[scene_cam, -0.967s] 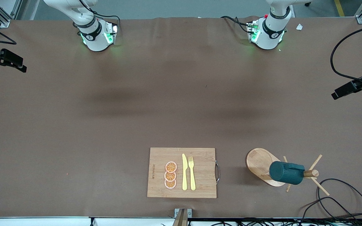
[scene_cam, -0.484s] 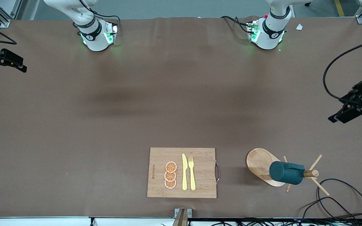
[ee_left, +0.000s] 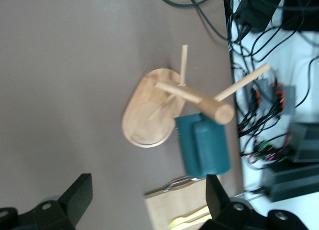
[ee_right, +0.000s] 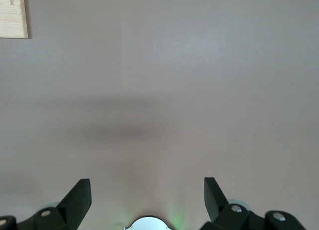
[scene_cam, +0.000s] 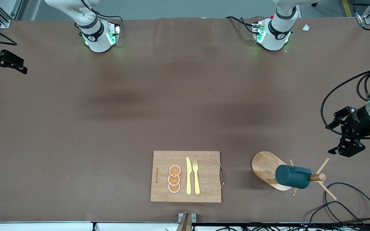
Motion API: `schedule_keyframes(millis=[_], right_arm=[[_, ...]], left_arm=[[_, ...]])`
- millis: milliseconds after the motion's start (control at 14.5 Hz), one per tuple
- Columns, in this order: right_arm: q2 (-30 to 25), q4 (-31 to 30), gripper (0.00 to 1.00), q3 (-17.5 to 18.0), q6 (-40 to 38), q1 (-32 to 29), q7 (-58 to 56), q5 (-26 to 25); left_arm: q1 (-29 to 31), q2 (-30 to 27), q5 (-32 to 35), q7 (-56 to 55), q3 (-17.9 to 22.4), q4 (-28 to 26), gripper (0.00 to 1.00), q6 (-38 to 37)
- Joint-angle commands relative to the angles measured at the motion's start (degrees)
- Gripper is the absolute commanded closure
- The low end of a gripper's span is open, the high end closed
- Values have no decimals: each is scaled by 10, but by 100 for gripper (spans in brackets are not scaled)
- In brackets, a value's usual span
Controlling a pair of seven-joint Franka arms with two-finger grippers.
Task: Transfer cup from left to right arm and place
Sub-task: 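Reach the left gripper toward the teal mug on the wooden stand, then close the left gripper around the teal mug's body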
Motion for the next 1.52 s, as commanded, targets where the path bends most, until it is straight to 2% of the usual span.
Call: schedule_keyframes(millis=[0,207,760,1451], right_arm=[[-17,-14,0,-2,1,3,2,-3],[-17,-14,0,-3,0,1,6,2],[-17,-15,0,-2,-3,3,10,2],[-17,-14,0,-1,-3,5,8,2]], left_arm=[[0,40,-22,-56,-2,35,0,41],[-2,89,-37,-98,-7,71,0,54],[-29,127,-31,-112,-13,68,0,113],[-30,162,-30,-108,-13,68,0,147]])
